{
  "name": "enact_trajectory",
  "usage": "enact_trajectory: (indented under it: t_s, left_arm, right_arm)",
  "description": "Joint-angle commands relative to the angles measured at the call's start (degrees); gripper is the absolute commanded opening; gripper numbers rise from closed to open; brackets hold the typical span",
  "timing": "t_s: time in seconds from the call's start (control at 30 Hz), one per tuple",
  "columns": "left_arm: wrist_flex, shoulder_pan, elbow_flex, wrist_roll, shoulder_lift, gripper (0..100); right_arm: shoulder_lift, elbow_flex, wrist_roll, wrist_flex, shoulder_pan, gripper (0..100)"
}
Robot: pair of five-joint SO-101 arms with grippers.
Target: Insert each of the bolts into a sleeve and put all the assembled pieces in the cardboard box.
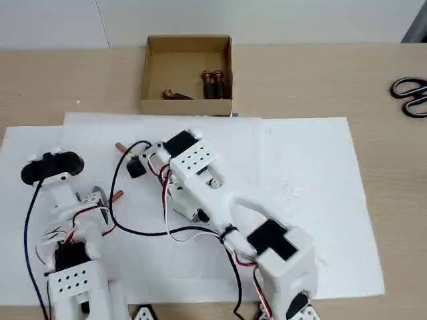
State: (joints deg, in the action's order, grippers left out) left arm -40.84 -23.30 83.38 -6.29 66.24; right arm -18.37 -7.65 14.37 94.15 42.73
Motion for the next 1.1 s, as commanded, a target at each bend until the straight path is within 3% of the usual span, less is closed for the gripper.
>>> enact_trajectory:
  t_s: [0.0,0.27,0.53,0.63,0.87,1.07]
  left_arm:
    - [1.3,0.2,-0.9,-0.2,0.6,13]
    - [1.3,1.7,-0.8,-0.1,0.6,13]
    - [1.9,3.3,-1.2,-0.2,0.2,13]
    - [-3.8,3.5,-5.5,-0.2,0.2,13]
    - [-18.7,4.7,-28.2,0.0,-0.7,13]
    - [-31.1,5.7,-42.5,1.5,-15.6,13]
  right_arm:
    - [6.0,-2.7,0.5,0.9,-2.0,0.4]
    - [12.4,-3.3,0.4,3.5,-8.7,0.4]
    - [20.5,-2.9,0.4,3.6,-22.7,0.4]
    - [22.6,-2.8,0.4,5.0,-27.4,0.4]
    - [29.2,-2.7,0.4,5.0,-36.7,0.4]
    - [34.2,6.6,0.2,4.8,-40.9,0.5]
